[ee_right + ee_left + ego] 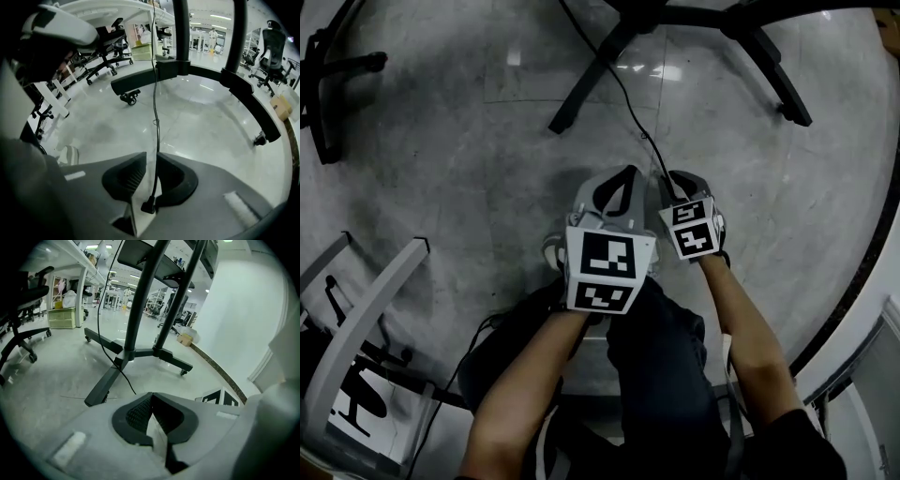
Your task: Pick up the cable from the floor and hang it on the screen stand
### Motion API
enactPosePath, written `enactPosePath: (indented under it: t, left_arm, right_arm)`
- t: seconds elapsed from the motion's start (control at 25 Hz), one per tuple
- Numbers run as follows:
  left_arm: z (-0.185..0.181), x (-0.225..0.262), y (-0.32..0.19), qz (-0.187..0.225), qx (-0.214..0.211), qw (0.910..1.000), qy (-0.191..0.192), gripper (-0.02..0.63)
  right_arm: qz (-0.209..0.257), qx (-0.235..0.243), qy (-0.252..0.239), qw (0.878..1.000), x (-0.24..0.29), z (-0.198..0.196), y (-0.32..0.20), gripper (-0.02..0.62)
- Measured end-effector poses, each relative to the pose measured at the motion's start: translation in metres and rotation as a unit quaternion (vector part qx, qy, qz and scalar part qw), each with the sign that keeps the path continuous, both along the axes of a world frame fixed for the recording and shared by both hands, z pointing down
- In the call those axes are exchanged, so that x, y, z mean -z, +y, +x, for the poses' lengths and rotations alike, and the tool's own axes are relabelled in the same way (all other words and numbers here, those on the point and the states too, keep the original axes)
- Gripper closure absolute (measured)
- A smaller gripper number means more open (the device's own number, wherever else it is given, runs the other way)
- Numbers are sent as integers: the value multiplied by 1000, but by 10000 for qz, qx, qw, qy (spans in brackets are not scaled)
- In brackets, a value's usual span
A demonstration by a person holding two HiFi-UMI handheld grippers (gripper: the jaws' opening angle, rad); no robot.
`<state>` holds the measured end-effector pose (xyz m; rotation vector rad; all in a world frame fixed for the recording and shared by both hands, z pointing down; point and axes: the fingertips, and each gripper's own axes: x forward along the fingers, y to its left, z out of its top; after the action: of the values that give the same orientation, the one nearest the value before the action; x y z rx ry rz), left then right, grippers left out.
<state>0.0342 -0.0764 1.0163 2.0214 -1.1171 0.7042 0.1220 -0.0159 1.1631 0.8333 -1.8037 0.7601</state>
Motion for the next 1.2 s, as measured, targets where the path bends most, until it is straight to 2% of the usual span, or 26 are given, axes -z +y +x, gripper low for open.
enactPosePath:
  t: [0.32, 0.4, 0.48, 0.6, 0.8, 1.0, 1.2]
  left_arm:
    - [-9, -23, -16, 108, -91, 9999, -85, 604]
    - [-9, -24, -20, 135, -96, 9998, -91, 604]
    - [-9, -23, -23, 168, -109, 9997, -116, 604]
    - [-11, -17, -26, 241, -190, 9994, -177, 604]
    - [-21, 12, -22, 292, -352, 9983, -347, 604]
    - [-31, 66, -26, 422, -344, 9975, -458, 604]
    - [-30, 124, -28, 485, -317, 9975, -396, 604]
  right_arm:
    - [-130, 136, 214, 9996, -49, 1, -3, 512]
    - [-177, 134, 277, 9994, -57, 1, -4, 521]
    - [-203, 157, 337, 9991, -61, 2, -4, 556]
    - [-155, 175, 319, 9992, -55, 0, -8, 566]
    - [-67, 284, 203, 9994, -8, -3, -2, 566]
    - [135, 372, 122, 9991, 60, -8, -4, 566]
    - [396, 568, 83, 9976, 135, -15, -11, 566]
